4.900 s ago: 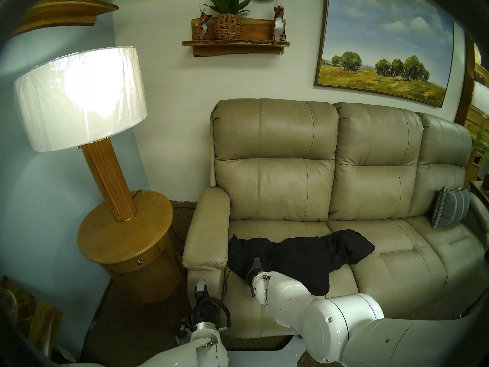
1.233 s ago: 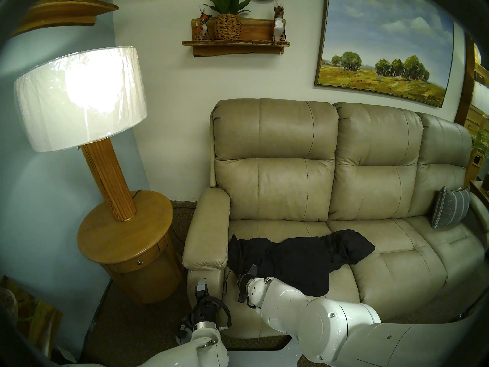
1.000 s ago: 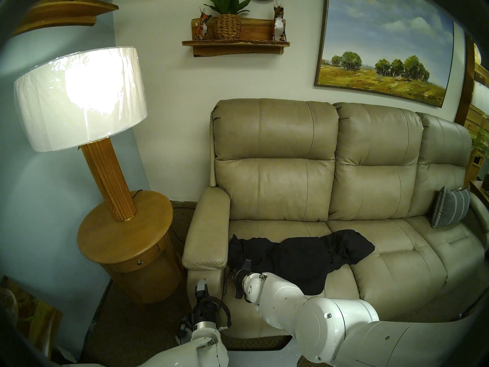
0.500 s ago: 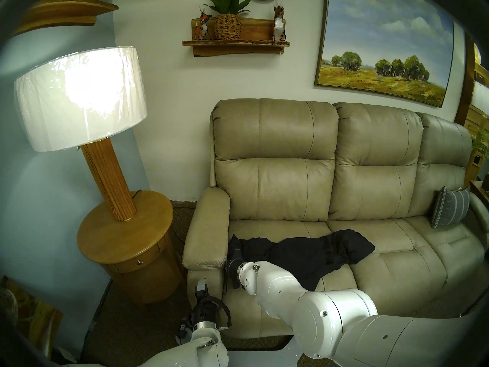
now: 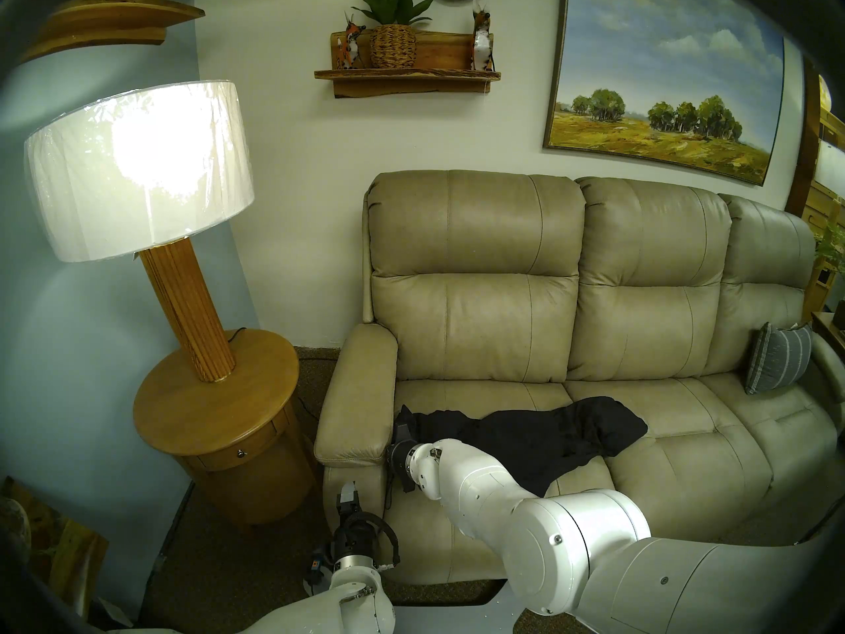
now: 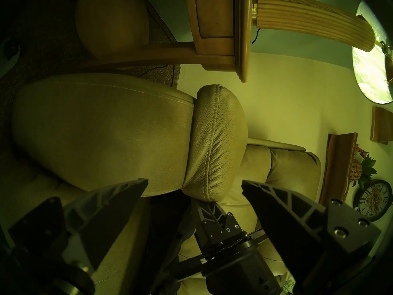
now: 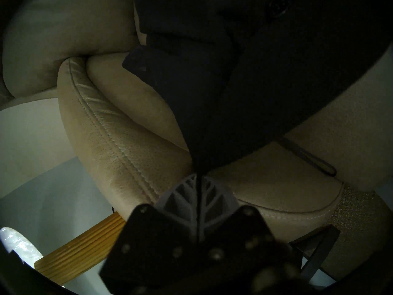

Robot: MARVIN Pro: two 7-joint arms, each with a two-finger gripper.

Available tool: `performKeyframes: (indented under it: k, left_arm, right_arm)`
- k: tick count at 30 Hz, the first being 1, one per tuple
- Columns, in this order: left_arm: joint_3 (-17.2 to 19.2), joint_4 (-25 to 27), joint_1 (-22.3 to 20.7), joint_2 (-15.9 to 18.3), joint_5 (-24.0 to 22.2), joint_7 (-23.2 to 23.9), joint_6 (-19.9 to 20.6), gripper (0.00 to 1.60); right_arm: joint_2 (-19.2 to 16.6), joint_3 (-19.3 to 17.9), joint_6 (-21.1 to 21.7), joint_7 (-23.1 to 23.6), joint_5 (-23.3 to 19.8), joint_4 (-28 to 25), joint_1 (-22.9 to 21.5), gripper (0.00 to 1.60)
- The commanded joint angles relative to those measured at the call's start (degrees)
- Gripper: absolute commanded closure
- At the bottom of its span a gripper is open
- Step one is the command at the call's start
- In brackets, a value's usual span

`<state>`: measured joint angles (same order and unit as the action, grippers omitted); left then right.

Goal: Drape jacket on sofa arm

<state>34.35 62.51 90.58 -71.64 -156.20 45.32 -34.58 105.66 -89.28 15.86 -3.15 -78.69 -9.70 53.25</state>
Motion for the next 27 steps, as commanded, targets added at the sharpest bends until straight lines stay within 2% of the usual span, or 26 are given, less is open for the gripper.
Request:
performKeyframes:
  k: [1, 5, 6, 7, 13, 16, 22, 27]
  left_arm:
    - [-0.04, 0.25, 0.06, -0.10, 0.08, 0.20, 0.04, 0.00]
    - [-0.01, 0.20, 0.05, -0.12, 0.12, 0.11, 0.04, 0.00]
    - [0.00, 0.19, 0.05, -0.13, 0.13, 0.09, 0.04, 0.00]
    - [0.01, 0.18, 0.05, -0.14, 0.14, 0.07, 0.04, 0.00]
    - [0.04, 0.24, 0.09, -0.15, 0.22, 0.08, 0.05, 0.00]
    - [0.07, 0.35, 0.16, -0.14, 0.29, 0.20, 0.05, 0.00]
    - [0.15, 0.45, 0.26, -0.12, 0.41, 0.32, 0.06, 0.00]
    - [0.24, 0.51, 0.35, -0.13, 0.49, 0.39, 0.06, 0.00]
  right_arm:
    - [6.29, 1.18, 1.99, 1.77, 0.05, -5.29, -6.33, 1.60]
    - [6.18, 1.84, 2.12, 1.71, 0.87, -6.54, -6.38, 1.60]
    - [7.25, 1.85, 1.76, 1.03, 1.11, -5.90, -8.55, 1.60]
    - [6.23, 2.24, 1.85, 1.84, 1.17, -6.81, -6.43, 1.60]
    - [6.18, 3.24, 0.22, 2.01, 2.30, -7.11, -6.42, 1.60]
    - [3.74, 4.07, -0.62, 1.55, 3.47, -7.11, -6.78, 1.60]
    - [-1.07, 4.43, -1.53, 3.60, 4.73, -7.27, -6.17, 1.60]
    - [-3.37, 4.15, -2.10, 6.22, 5.42, -8.41, -5.98, 1.60]
